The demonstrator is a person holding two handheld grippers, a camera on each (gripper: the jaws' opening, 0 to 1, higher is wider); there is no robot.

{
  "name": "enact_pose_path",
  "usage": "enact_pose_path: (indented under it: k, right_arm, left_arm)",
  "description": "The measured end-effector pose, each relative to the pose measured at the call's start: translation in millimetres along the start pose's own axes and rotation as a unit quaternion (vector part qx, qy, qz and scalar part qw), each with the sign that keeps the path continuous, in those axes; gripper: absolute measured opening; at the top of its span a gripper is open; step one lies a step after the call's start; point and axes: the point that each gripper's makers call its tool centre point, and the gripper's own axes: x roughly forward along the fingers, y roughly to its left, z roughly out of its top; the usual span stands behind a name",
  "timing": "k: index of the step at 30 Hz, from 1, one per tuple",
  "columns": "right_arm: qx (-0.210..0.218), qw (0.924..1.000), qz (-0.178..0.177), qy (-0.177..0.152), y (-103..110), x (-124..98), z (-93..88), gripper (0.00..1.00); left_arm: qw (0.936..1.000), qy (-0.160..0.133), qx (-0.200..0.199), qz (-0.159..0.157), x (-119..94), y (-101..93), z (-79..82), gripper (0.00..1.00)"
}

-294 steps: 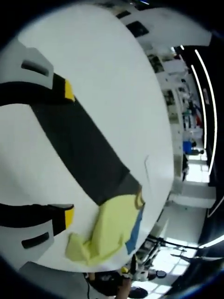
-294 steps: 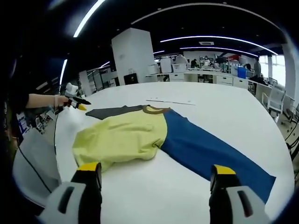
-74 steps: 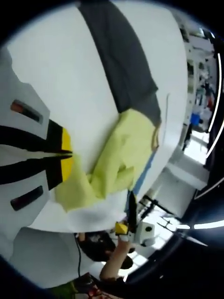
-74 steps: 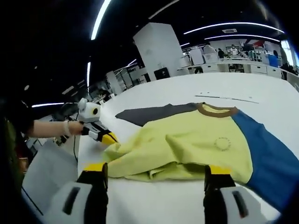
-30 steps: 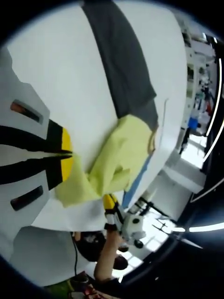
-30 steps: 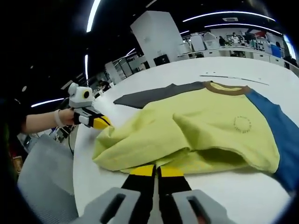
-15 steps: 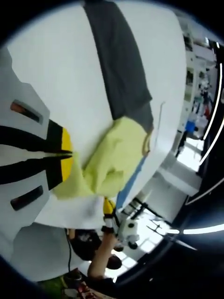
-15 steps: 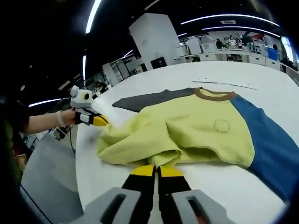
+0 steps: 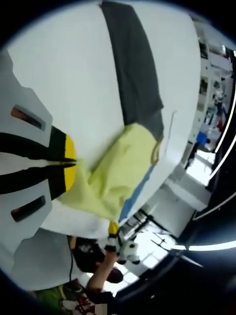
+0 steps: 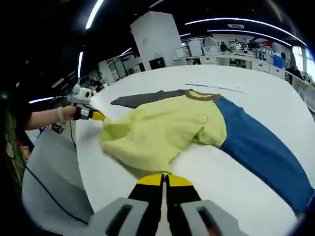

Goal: Fold the garment on the visible template until the final outline fits inside the template.

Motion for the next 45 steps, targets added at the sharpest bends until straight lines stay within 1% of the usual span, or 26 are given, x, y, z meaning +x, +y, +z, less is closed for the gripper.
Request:
enact_pose_path:
  k: [1, 4, 8, 10, 11, 13, 16, 20, 23, 25, 28, 31, 34, 37, 40, 43, 45]
  right_arm:
    - [-0.011, 0.9999, -0.006, 0.009, 0, -6, -5.2, 0.0]
    - [-0.028, 0.9993, -0.021, 0.015, 2, -21, -13.0, 0.0]
    - [-0.039, 0.9983, -0.037, 0.023, 4, -35, -21.1, 0.0]
    - [-0.04, 0.9982, -0.038, 0.024, 6, -40, -23.8, 0.0]
    - [-0.041, 0.9982, -0.038, 0.024, 7, -41, -25.1, 0.0]
    - [-0.044, 0.9978, -0.04, 0.028, 9, -45, -29.5, 0.0]
    - [-0.053, 0.9971, -0.042, 0.036, 13, -51, -36.7, 0.0]
    - [-0.053, 0.997, -0.043, 0.037, 15, -59, -42.2, 0.0]
    - [-0.056, 0.9968, -0.045, 0.036, 17, -62, -44.7, 0.0]
    - [-0.056, 0.9967, -0.045, 0.037, 18, -64, -47.3, 0.0]
    - [-0.061, 0.9964, -0.044, 0.039, 22, -65, -50.8, 0.0]
    - [-0.064, 0.9961, -0.044, 0.042, 21, -64, -55.4, 0.0]
    - [-0.064, 0.9959, -0.041, 0.048, 23, -64, -60.8, 0.0]
    - [-0.064, 0.9959, -0.038, 0.052, 25, -64, -65.0, 0.0]
    - [-0.064, 0.9958, -0.037, 0.053, 28, -65, -65.3, 0.0]
    - [-0.063, 0.9961, -0.038, 0.048, 30, -67, -60.3, 0.0]
    - [-0.058, 0.9966, -0.036, 0.046, 30, -69, -58.2, 0.0]
  left_arm:
    - [1.0, 0.004, 0.0, -0.001, 0, -4.1, -2.5, 0.0]
    - [0.9999, 0.011, 0.004, 0.001, -2, -10.7, -6.8, 0.0]
    - [0.9999, 0.009, -0.005, 0.0, -5, -20.9, -12.8, 0.0]
    - [0.9999, 0.012, -0.009, 0.001, -5, -24.6, -17.1, 0.0]
    - [0.9998, 0.019, -0.008, 0.003, -5, -26.0, -20.5, 0.0]
    - [0.9996, 0.023, -0.008, 0.011, -7, -26.7, -23.9, 0.0]
    - [0.9994, 0.029, -0.015, 0.011, -8, -31.3, -29.0, 0.0]
    - [0.9984, 0.047, -0.022, 0.022, -10, -31.1, -37.7, 0.0]
    - [0.9978, 0.053, -0.031, 0.023, -12, -33.2, -41.1, 0.0]
    - [0.9962, 0.064, -0.046, 0.037, -13, -31.3, -45.9, 0.0]
    - [0.9954, 0.065, -0.056, 0.043, -14, -32.6, -48.7, 0.0]
    - [0.9935, 0.068, -0.077, 0.05, -15, -35.5, -55.8, 0.0]
    - [0.9924, 0.071, -0.084, 0.055, -16, -37.9, -61.7, 0.0]
    - [0.9917, 0.076, -0.08, 0.065, -19, -37.9, -66.2, 0.0]
    - [0.9923, 0.072, -0.077, 0.065, -23, -41.7, -65.1, 0.0]
    - [0.9939, 0.051, -0.08, 0.058, -27, -47.3, -56.4, 0.0]
    - [0.9941, 0.038, -0.081, 0.061, -31, -48.7, -50.4, 0.0]
